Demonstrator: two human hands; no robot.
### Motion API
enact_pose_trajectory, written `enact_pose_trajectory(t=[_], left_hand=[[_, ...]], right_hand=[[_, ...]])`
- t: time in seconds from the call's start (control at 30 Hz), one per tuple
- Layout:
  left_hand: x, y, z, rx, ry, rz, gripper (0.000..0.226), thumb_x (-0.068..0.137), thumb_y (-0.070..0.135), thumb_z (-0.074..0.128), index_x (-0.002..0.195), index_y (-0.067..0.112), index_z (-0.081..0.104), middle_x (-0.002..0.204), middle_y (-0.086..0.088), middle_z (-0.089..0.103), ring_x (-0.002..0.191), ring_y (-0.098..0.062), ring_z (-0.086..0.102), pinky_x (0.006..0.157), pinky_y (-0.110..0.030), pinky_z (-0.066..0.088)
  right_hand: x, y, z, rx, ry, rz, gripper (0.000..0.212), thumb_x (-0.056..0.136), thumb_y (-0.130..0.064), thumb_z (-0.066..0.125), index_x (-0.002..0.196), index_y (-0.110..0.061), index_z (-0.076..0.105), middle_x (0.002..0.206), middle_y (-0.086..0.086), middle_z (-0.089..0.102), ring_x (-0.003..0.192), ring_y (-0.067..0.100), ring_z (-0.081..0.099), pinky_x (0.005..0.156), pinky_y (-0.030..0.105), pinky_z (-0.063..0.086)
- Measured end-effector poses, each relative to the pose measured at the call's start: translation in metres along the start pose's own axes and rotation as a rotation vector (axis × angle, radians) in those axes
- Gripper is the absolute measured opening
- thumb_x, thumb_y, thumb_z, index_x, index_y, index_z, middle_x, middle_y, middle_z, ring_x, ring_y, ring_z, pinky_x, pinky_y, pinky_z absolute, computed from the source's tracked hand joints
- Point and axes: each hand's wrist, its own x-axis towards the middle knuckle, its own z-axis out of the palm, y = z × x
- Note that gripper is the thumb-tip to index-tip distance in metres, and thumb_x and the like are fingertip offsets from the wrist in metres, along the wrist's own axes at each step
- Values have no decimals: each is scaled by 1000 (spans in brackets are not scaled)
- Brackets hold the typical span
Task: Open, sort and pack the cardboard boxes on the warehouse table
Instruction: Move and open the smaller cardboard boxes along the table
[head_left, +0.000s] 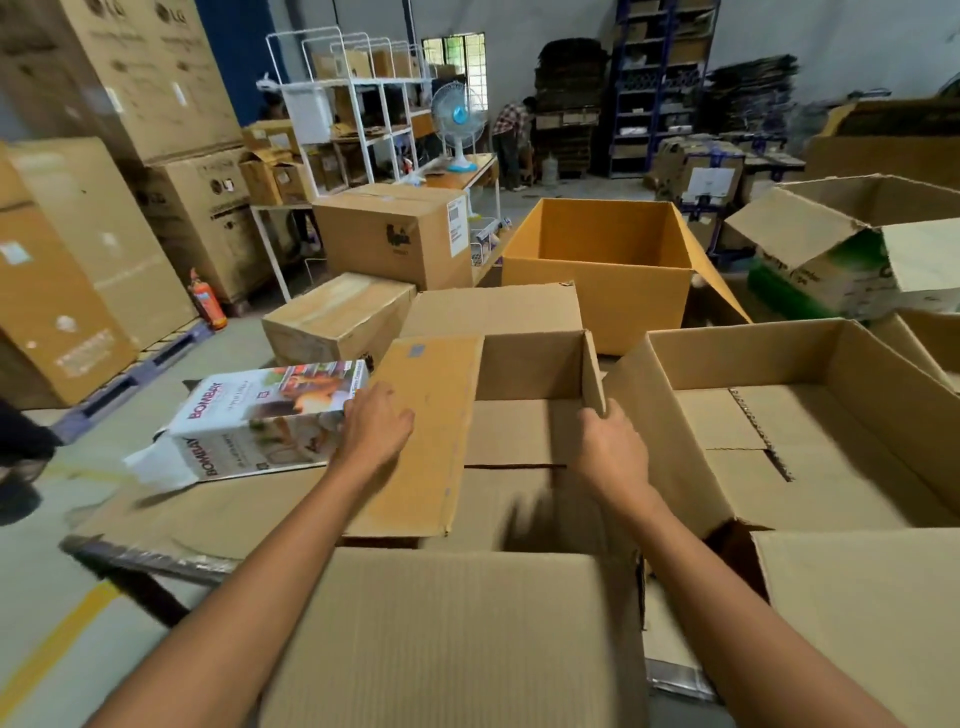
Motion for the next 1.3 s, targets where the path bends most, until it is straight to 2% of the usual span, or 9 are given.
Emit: enact_pose_trajectory(t=[0.13, 0.23, 0.33, 0.57, 0.73, 0.87, 0.97, 1.07, 1.3], left_hand=[[28, -74, 10, -396, -90, -268, 47, 74, 42, 58, 115, 20, 57, 113, -13, 69, 99, -36, 67, 85, -50, 57], [6, -57, -21, -786, -141, -393, 10, 95, 18, 55, 93, 12, 63, 79, -12, 68, 67, -26, 68, 55, -26, 55], [7, -57, -34, -950, -168, -466, 25, 104, 20, 46, 83, 11, 55, 73, -6, 55, 61, -18, 51, 36, -17, 41], [22, -86, -33, -1087, -262, -436, 22, 104, 24, 48, 92, 8, 58, 80, -7, 57, 61, -16, 56, 39, -15, 41], [34, -90, -61, -1017, -338, -281, 34, 100, 45, 50, 104, 18, 69, 118, -19, 67, 124, -42, 55, 111, -52, 40], [60, -86, -122, -1007, -301, -104, 34, 102, 45, 49, 95, 20, 71, 83, 0, 73, 95, -25, 67, 90, -36, 51], [87, -102, -163, -901, -365, -52, 41, 94, 58, 55, 111, 22, 66, 101, 2, 70, 96, -18, 65, 94, -34, 50], [103, -126, -181, -675, -393, -66, 21, 97, 22, 61, 110, 5, 65, 103, -15, 67, 78, -21, 66, 73, -33, 56], [110, -161, -173, -798, -522, -136, 21, 102, 4, 44, 115, 7, 60, 91, -8, 71, 75, -18, 70, 73, -31, 56]], right_hand=[[-1, -43, 7, 137, -164, -95, 47, 89, -8, 61, 135, -12, 56, 139, 12, 56, 120, 28, 58, 97, 41, 53], [-11, -85, 21, 60, -464, -169, 45, 93, -7, 47, 138, -4, 52, 138, 17, 58, 125, 34, 55, 101, 41, 48], [-19, -118, 34, 88, -586, -182, 31, 93, -9, 52, 118, -1, 68, 125, 17, 66, 118, 36, 60, 90, 36, 49], [-8, -159, 14, 714, -393, 22, 30, 87, 3, 46, 98, -10, 70, 83, 3, 72, 71, 17, 64, 62, 31, 53], [-11, -227, 14, 823, -321, -222, 46, 91, -5, 60, 133, -23, 57, 117, -1, 69, 101, 18, 67, 80, 25, 51], [-28, -273, 55, 621, -415, -424, 77, 88, -17, 67, 155, -25, 29, 148, 4, 50, 132, 23, 51, 108, 40, 44], [-37, -290, 79, 447, -488, -447, 85, 92, -24, 62, 160, -28, 12, 158, 7, 37, 137, 32, 45, 112, 40, 37], [-44, -300, 92, 436, -474, -412, 74, 94, -23, 56, 159, -22, 19, 159, 7, 36, 138, 32, 43, 110, 39, 36], [-33, -296, 118, 852, -626, 283, 41, 98, -44, 52, 125, -12, 47, 104, 9, 55, 91, 31, 55, 94, 55, 47]])
